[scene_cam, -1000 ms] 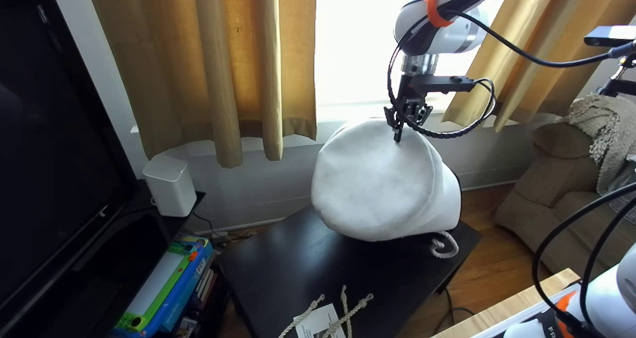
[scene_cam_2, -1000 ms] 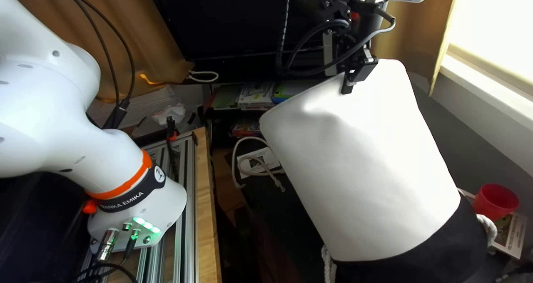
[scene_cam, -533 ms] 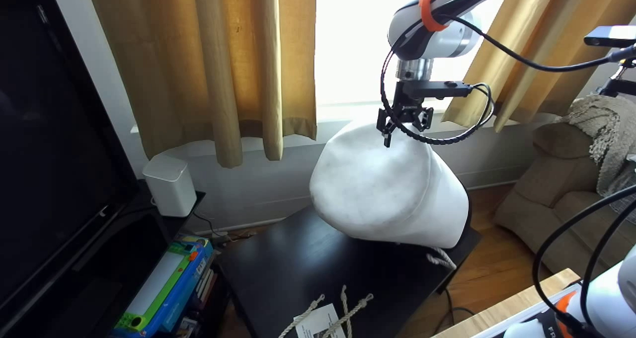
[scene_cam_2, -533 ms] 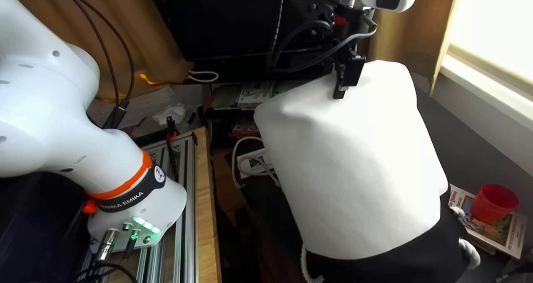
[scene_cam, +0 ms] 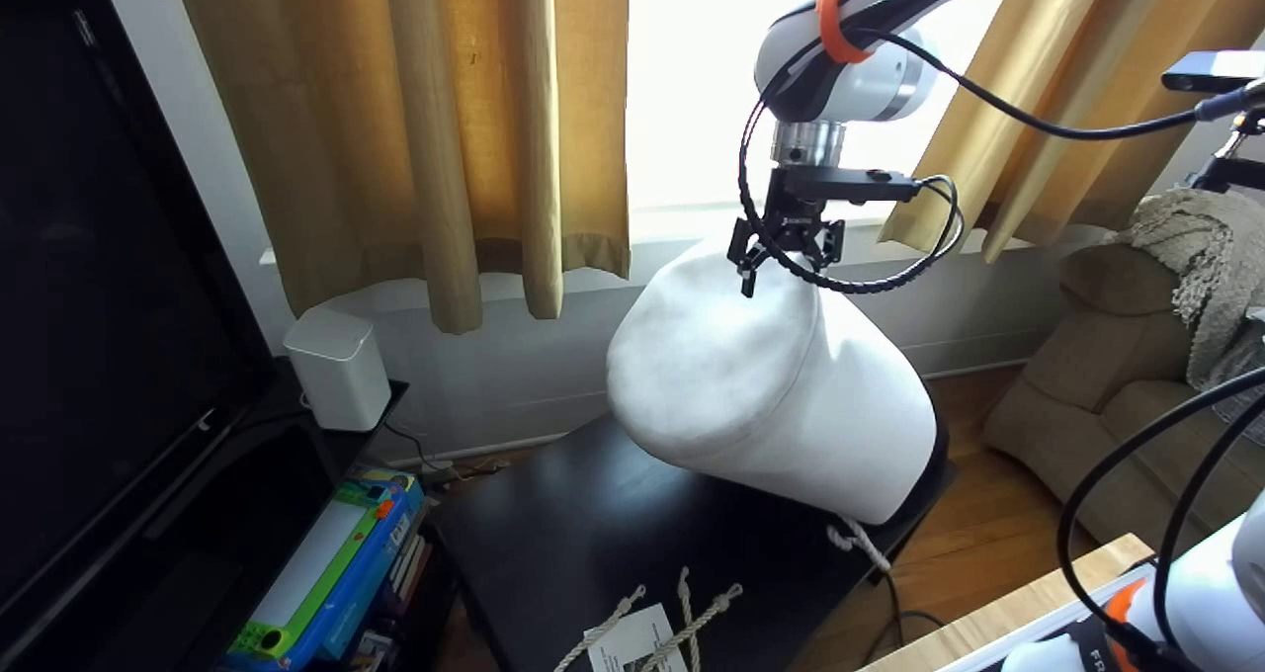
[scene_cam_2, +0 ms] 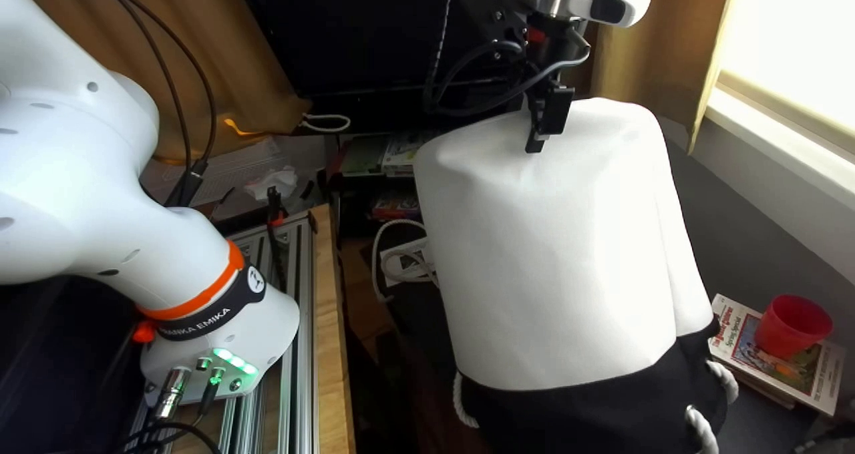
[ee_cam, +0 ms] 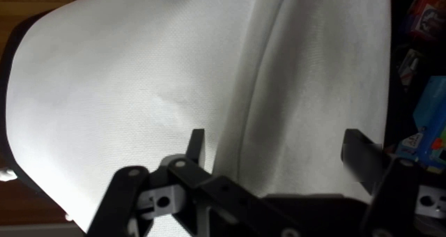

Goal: Put the laundry bag upright

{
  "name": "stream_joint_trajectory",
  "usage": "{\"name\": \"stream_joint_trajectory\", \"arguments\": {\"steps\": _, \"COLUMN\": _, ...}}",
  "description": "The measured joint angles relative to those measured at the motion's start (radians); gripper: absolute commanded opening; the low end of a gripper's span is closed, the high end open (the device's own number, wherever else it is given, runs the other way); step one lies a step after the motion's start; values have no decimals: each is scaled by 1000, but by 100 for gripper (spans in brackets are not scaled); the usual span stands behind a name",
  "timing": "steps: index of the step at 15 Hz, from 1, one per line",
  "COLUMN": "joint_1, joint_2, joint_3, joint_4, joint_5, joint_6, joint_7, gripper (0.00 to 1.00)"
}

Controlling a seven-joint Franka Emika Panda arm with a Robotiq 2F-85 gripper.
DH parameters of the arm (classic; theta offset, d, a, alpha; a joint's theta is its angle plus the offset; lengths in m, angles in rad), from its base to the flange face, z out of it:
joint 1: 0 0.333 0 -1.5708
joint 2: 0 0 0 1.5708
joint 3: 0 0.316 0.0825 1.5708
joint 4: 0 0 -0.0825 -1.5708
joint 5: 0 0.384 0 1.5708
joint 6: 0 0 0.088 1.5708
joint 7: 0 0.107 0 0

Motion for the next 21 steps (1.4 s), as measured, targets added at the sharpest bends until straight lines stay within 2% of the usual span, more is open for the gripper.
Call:
{"name": "stream_joint_trajectory", "arguments": {"steps": 5, "joint_1": 20, "joint_2": 23, "joint_3": 16, "joint_4": 24, "joint_5": -4, "joint_6": 24, "joint_7": -57, "gripper": 100}}
{"name": "stream_joint_trajectory", "arguments": {"steps": 10, "joint_1": 28, "joint_2": 61, "joint_3": 34, "joint_4": 45, "joint_5": 7, "joint_6": 132, "joint_7": -165, "gripper": 100}}
{"name": "stream_joint_trajectory", "arguments": {"steps": 17, "joint_1": 26, "joint_2": 103, "joint_3": 66, "joint_4": 50, "joint_5": 162, "joint_6": 255, "joint_7": -396, "gripper": 100}}
{"name": "stream_joint_trajectory", "arguments": {"steps": 21, "joint_1": 21, "joint_2": 103, "joint_3": 94, "joint_4": 64, "joint_5": 280, "joint_6": 276, "joint_7": -535, "gripper": 100}}
